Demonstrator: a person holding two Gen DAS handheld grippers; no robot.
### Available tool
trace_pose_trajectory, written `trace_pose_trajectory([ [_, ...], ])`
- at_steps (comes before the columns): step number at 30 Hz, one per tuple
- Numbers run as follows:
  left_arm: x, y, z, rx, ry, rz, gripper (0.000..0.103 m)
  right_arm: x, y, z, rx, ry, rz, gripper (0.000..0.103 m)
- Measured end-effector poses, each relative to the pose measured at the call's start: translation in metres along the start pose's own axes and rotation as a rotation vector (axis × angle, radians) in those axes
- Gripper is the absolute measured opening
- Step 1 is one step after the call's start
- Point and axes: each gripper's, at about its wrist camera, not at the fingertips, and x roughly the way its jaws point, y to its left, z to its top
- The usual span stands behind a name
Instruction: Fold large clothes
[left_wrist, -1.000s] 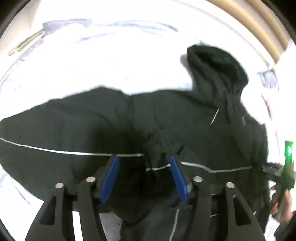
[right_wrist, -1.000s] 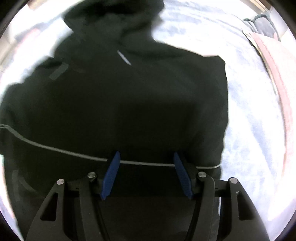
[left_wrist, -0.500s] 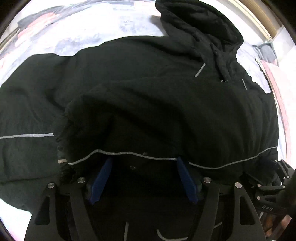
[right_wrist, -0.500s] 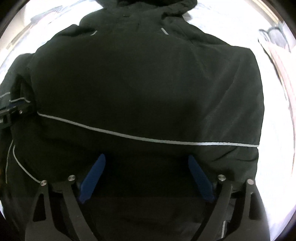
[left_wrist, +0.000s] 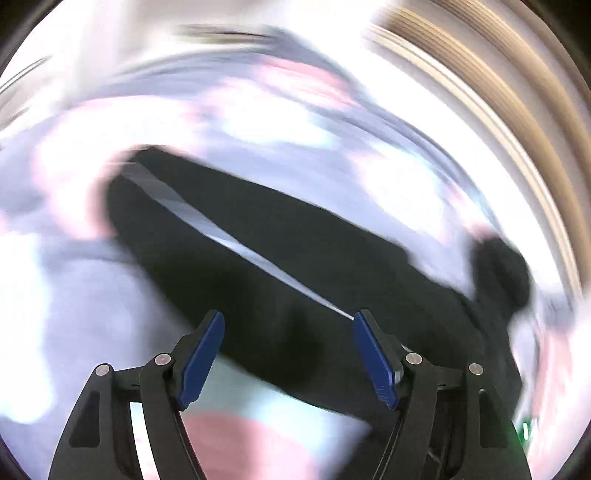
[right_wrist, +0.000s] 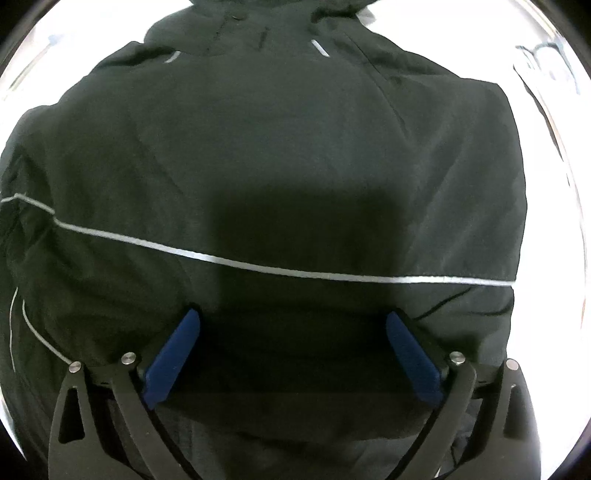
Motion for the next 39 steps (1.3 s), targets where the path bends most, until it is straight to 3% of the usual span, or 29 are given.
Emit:
trace_pose_trajectory([
  [3, 0.003, 0.079, 0.035, -0.161, -0.055, 0.055, 0.074, 0.001, 0.000, 0.005, 0.013, 0.014, -0.017, 0.103],
  [6, 0.035, 0.135, 0.055, -0.302, -0.005, -0.006, 0.074, 0.001, 0.002, 0.008, 0.019, 0.027, -0.020, 0.103],
  [12, 0.096, 0.151, 0.059, -0.433, 0.012, -0.035, 0.074, 0.007, -0.001, 0.032, 0.026, 0.105, -0.020, 0.103],
  [15, 0.108, 0.148, 0.063, -0.440, -0.010, -0.045, 0.073, 0.011, -0.004, 0.044, 0.024, 0.106, -0.019, 0.103],
  [19, 0.091, 0.134, 0.066, -0.319, -0.048, -0.052, 0.018, 0.011, -0.004, 0.042, 0.025, 0.098, -0.022, 0.103],
  [21, 0.076, 0.121, 0.067, -0.269, -0.080, -0.060, 0.017, 0.010, 0.000, 0.032, 0.028, 0.094, -0.022, 0.103],
  [22, 0.064, 0.109, 0.068, -0.231, -0.102, -0.078, 0.017, 0.004, 0.002, 0.009, 0.029, 0.090, -0.024, 0.103],
  [27, 0.020, 0.052, 0.053, -0.113, -0.159, -0.183, 0.017, 0.008, 0.007, -0.002, 0.035, 0.072, -0.028, 0.103],
  [31, 0.001, -0.032, 0.015, 0.076, -0.116, -0.257, 0.017, 0.003, 0.006, -0.006, 0.037, 0.067, -0.017, 0.103],
  [34, -0.008, -0.100, -0.019, 0.231, -0.067, -0.326, 0.017, -0.014, 0.000, -0.015, 0.075, -0.003, -0.018, 0.103],
  [39, -0.015, -0.213, -0.086, 0.480, 0.030, -0.455, 0.017, -0.048, 0.005, -0.038, 0.053, -0.083, 0.060, 0.103],
])
